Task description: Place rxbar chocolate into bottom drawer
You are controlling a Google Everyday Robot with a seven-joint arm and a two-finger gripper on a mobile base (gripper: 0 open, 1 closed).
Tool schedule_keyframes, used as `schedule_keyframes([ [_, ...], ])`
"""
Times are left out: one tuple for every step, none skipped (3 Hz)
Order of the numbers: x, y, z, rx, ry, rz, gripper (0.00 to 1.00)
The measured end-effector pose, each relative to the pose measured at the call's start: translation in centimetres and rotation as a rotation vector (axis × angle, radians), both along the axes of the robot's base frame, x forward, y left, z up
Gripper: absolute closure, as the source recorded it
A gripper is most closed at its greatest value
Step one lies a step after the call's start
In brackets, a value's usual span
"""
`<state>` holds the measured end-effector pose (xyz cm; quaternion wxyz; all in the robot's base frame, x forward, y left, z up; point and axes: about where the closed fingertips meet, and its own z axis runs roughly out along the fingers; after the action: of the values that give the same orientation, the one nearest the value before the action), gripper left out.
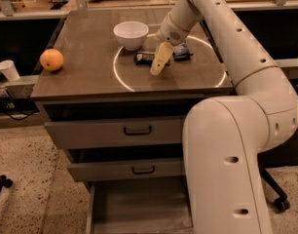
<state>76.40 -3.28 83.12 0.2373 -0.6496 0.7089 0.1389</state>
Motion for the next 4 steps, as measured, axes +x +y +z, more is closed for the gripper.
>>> schedule_keyframes([
  [0.0, 0.0, -0.1, 0.0, 0.001, -0.001, 0.17],
  [0.0, 0.0, -0.1, 0.0, 0.001, -0.001, 0.4],
  [0.0, 0.0, -0.1, 0.0, 0.001, -0.001, 0.63],
  [-0.5, 1.3, 0.0, 0.023, -0.02, 0.08, 0.87],
])
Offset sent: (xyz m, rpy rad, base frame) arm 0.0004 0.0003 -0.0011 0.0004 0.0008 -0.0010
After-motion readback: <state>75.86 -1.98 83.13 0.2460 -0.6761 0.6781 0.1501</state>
